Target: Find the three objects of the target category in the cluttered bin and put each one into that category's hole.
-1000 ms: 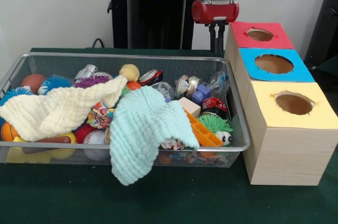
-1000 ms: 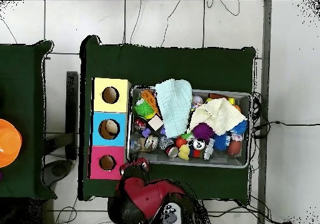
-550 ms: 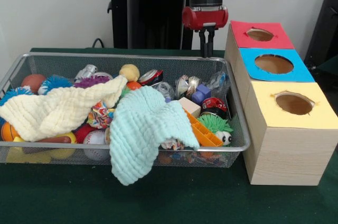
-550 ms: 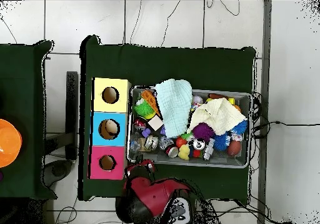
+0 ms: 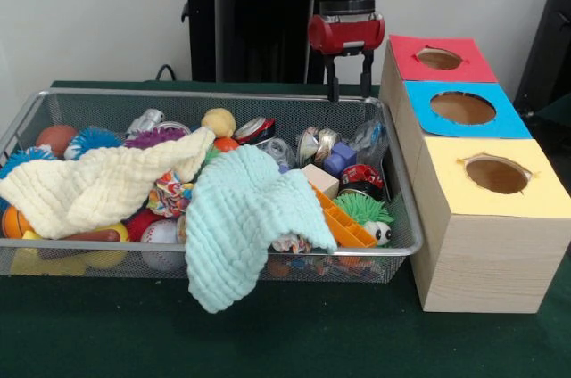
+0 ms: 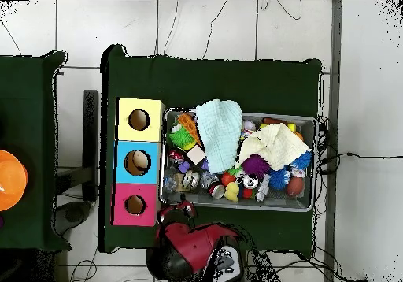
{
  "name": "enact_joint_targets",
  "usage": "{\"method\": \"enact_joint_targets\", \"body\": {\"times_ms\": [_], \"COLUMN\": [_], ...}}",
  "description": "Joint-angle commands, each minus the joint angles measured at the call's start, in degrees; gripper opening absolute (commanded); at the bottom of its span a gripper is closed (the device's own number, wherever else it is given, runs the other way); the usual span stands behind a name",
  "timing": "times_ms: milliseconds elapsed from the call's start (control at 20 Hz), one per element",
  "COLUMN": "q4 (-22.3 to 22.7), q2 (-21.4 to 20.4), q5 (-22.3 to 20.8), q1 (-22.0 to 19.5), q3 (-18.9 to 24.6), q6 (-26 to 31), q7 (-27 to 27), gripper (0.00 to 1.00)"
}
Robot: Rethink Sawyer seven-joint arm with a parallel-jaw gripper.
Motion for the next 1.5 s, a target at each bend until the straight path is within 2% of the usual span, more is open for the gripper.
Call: {"method": "enact_joint_targets", "body": {"times_ms": [50, 500, 850, 1150, 1500], "q4": [-8.49, -8.82, -11.93, -14.1, -15.47], "q2": [2.11, 2.46, 6.73, 7.62, 9.78], "q5": [-1.46, -1.19, 1.03, -0.83, -1.61], "q1": [-0.43, 0.91, 3.2, 2.08, 1.94], "q3": [5.05, 3.87, 1.75, 2.42, 2.65], "q6": [2.27, 1.17, -3.87, -3.04, -4.76], "q7": [4.19, 4.0, 4.79, 4.53, 4.65], "gripper": [1.0, 1.0, 1.0, 1.0, 1.0]}}
